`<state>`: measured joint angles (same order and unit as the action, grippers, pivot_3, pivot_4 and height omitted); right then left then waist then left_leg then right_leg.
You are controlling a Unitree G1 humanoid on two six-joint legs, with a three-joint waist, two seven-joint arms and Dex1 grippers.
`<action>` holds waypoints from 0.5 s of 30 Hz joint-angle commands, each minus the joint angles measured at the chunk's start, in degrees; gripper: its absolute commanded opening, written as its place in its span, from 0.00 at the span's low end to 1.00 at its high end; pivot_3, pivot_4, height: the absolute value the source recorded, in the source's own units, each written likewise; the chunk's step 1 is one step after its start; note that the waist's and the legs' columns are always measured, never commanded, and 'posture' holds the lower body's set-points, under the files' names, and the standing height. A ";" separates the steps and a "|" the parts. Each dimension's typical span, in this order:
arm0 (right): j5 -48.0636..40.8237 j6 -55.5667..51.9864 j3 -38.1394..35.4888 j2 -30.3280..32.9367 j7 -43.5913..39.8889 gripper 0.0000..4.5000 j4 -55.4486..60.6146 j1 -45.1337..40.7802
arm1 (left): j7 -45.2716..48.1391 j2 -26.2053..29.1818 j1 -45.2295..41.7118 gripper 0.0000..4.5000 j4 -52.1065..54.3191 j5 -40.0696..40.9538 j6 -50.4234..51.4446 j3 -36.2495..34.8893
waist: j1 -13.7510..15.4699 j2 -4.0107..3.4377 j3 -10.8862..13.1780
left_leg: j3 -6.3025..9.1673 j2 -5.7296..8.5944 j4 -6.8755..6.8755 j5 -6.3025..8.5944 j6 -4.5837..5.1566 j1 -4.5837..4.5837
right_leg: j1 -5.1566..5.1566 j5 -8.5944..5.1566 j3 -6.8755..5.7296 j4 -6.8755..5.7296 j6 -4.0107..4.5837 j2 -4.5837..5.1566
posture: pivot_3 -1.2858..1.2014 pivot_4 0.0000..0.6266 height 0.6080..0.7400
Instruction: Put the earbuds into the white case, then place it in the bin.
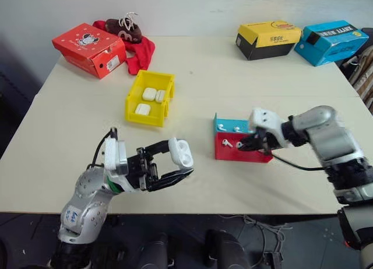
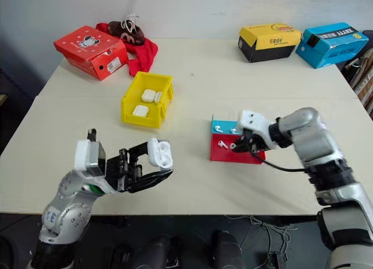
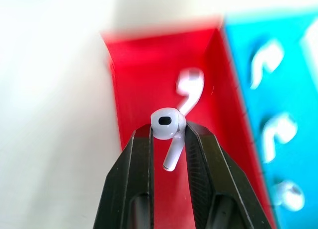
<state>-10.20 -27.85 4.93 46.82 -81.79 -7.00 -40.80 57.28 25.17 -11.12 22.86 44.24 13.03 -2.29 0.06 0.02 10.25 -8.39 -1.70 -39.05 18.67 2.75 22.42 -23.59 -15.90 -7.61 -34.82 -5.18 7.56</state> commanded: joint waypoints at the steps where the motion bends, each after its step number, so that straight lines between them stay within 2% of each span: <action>1: -17.04 -5.35 -13.29 -3.75 1.12 0.10 7.68 2.35 | 2.09 0.23 -4.04 0.63 -2.56 5.80 3.68 -1.50 | -0.19 0.00 0.00 | 0.00 0.01 0.00 0.01 0.02 -0.02 | 0.03 0.00 0.00 0.00 -0.01 0.00 | 0.52 0.24 1.00; 4: -31.68 -11.65 -22.15 -11.67 9.45 0.10 16.57 5.61 | 4.14 0.42 -7.33 0.63 -5.09 10.31 8.91 -1.34 | -0.59 0.05 0.03 | -0.02 -0.07 0.02 0.01 -0.01 -0.04 | 0.06 0.01 0.04 -0.05 -0.01 -0.07 | 0.52 0.24 1.00; 6: -40.68 -14.74 -25.74 -19.76 21.74 0.10 22.75 6.66 | 6.20 0.12 -9.03 0.63 -7.00 12.19 11.35 -1.06 | -0.69 0.05 0.03 | 0.00 -0.10 0.07 -0.03 -0.06 -0.07 | 0.05 0.01 0.03 -0.25 -0.01 -0.10 | 0.52 0.24 1.00; 7: -42.46 -14.31 -25.45 -22.79 25.21 0.10 25.72 7.38 | 6.77 -0.27 -10.04 0.63 -7.97 12.32 12.01 -0.79 | -0.69 0.03 0.04 | 0.01 -0.10 0.07 -0.05 -0.09 -0.06 | 0.04 0.00 0.03 -0.29 -0.01 -0.11 | 0.52 0.24 1.00; 8: -43.60 -14.01 -25.07 -24.69 27.56 0.10 27.88 7.91 | 7.19 -0.52 -10.77 0.63 -8.68 12.33 12.51 -0.70 | -0.63 0.03 0.04 | -0.01 -0.09 0.07 -0.05 -0.10 -0.05 | 0.01 0.00 0.05 -0.32 -0.01 -0.11 | 0.52 0.24 1.00; 11: -38.67 -6.58 -18.91 -25.39 23.30 0.10 32.94 11.16 | 6.79 -2.36 -12.84 0.63 -9.96 12.50 13.58 -0.71 | -0.17 0.03 0.04 | -0.01 0.00 0.07 -0.05 -0.06 -0.03 | 0.00 0.00 0.05 -0.24 -0.01 -0.10 | 0.52 0.24 1.00; 15: -35.52 0.44 -13.19 -27.77 22.31 0.10 33.43 11.18 | 6.70 -3.84 -14.15 0.63 -10.82 11.84 14.56 -0.59 | -0.27 0.03 0.04 | -0.08 0.08 0.05 0.03 0.07 -0.01 | 0.02 0.06 0.08 -0.20 -0.11 -0.12 | 0.52 0.24 1.00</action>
<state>-46.45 -30.84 -9.38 19.35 -58.81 24.48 -29.12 63.81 21.60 -24.74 11.11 55.31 27.38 -2.75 -0.20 0.05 10.29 -8.48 -1.60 -38.99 18.70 2.82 22.41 -23.57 -15.84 -7.54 -35.02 -5.30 7.40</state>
